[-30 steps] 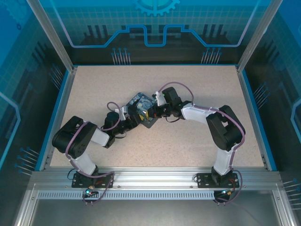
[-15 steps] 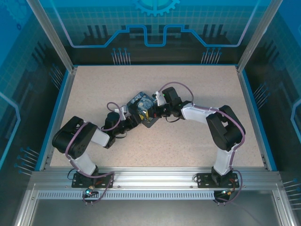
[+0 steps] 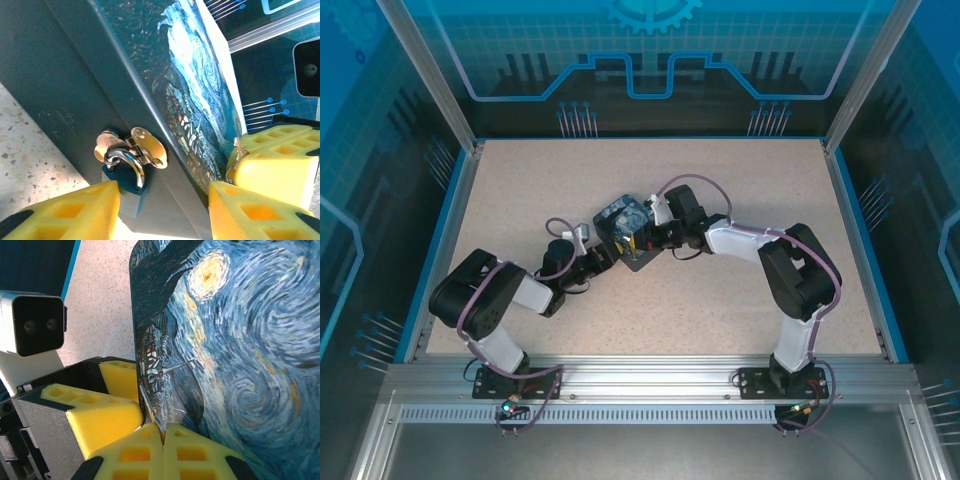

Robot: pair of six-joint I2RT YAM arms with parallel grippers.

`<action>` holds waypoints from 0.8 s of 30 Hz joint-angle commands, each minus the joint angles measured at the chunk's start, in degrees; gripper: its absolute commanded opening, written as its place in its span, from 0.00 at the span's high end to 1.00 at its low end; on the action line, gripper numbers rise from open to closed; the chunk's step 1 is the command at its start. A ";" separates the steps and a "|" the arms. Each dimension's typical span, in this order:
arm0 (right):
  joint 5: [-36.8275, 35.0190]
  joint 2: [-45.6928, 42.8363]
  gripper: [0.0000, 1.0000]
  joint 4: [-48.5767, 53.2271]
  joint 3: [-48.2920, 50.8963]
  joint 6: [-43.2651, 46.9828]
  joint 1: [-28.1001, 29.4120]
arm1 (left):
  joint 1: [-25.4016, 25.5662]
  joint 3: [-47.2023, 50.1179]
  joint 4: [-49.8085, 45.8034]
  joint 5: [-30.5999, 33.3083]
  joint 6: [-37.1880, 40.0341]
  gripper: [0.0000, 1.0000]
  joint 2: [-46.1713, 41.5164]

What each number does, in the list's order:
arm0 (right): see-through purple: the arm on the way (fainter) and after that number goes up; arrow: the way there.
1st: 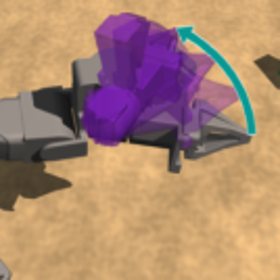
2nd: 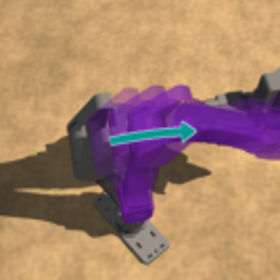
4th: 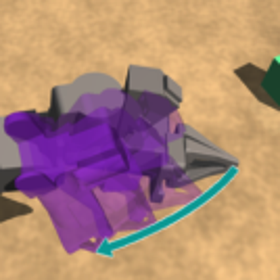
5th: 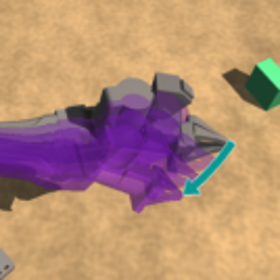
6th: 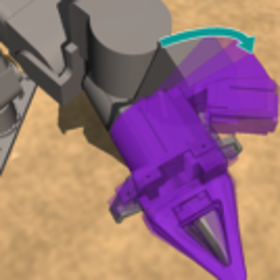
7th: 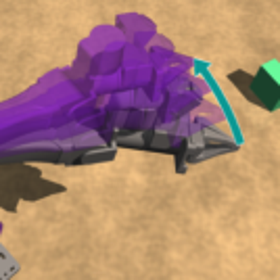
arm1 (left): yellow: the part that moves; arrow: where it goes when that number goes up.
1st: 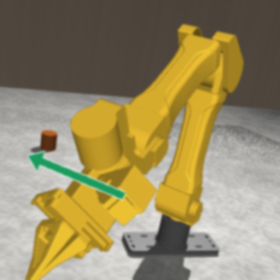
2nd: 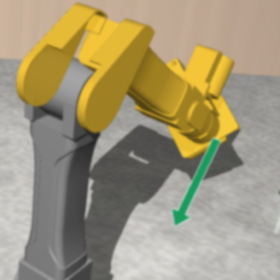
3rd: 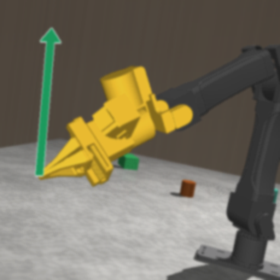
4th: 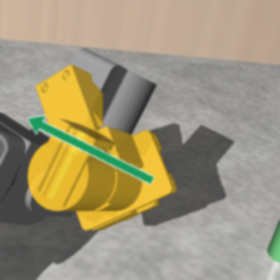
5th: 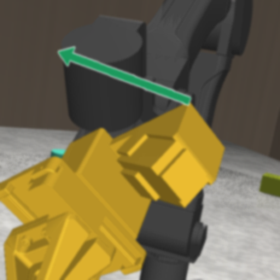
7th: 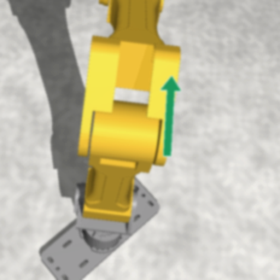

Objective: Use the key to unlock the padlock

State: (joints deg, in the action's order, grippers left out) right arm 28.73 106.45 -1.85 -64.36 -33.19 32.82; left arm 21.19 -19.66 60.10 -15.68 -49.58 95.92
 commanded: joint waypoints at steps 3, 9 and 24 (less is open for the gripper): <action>-2.14 0.70 1.00 3.91 0.55 0.71 -0.13 | 0.78 0.96 -0.36 -0.30 1.21 0.53 0.60; -2.58 0.26 1.00 4.17 0.81 0.93 -0.30 | 0.54 1.98 -6.41 3.14 4.10 0.52 -3.50; -2.28 0.31 1.00 4.13 0.90 1.27 -0.38 | -1.62 1.15 -18.23 7.22 10.63 0.55 -10.02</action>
State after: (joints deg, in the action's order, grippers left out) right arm 28.56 106.41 -1.85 -64.36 -33.10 32.82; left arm 20.47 -18.46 44.53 -9.19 -42.87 87.64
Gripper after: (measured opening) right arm 0.055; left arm 0.445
